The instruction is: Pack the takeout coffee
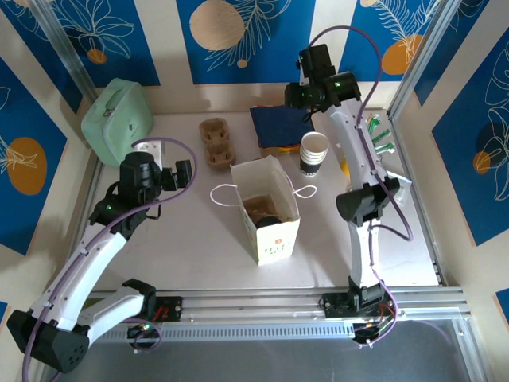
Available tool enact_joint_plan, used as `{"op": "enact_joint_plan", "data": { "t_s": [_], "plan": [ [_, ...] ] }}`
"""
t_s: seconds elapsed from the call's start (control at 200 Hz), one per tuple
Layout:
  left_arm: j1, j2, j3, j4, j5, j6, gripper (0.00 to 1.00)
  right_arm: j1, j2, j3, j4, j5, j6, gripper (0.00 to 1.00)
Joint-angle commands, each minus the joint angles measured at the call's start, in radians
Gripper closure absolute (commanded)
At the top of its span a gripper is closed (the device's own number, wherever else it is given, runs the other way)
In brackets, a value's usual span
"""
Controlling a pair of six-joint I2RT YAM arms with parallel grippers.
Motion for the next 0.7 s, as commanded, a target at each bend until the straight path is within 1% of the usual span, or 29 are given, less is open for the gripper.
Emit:
{"op": "enact_joint_plan", "data": {
  "t_s": [0.0,0.085,0.245,0.36,0.44,0.52,0.695],
  "plan": [
    [0.015,0.000,0.034,-0.026,-0.014,-0.006,0.01,-0.022,0.058,0.034,0.074,-0.068,0.036,0.48],
    [0.014,0.004,0.036,-0.031,-0.021,-0.007,0.01,-0.032,0.118,0.058,0.099,-0.080,0.037,0.47],
    [0.015,0.006,0.033,-0.037,-0.029,-0.013,0.01,-0.020,0.199,0.085,0.157,-0.071,0.018,0.45],
    [0.014,0.017,0.032,-0.051,-0.003,-0.015,0.00,-0.016,0.244,0.090,0.193,-0.088,0.035,0.45],
    [0.014,0.022,0.034,-0.072,-0.003,-0.012,0.00,0.000,0.280,0.100,0.211,-0.056,0.019,0.44],
    [0.013,0.021,0.027,-0.070,-0.004,-0.012,0.00,0.009,0.315,0.117,0.219,-0.036,0.009,0.42],
    [0.013,0.028,0.029,-0.056,0.012,-0.018,0.00,0.020,0.363,0.121,0.254,-0.001,0.001,0.39]
  ]
}}
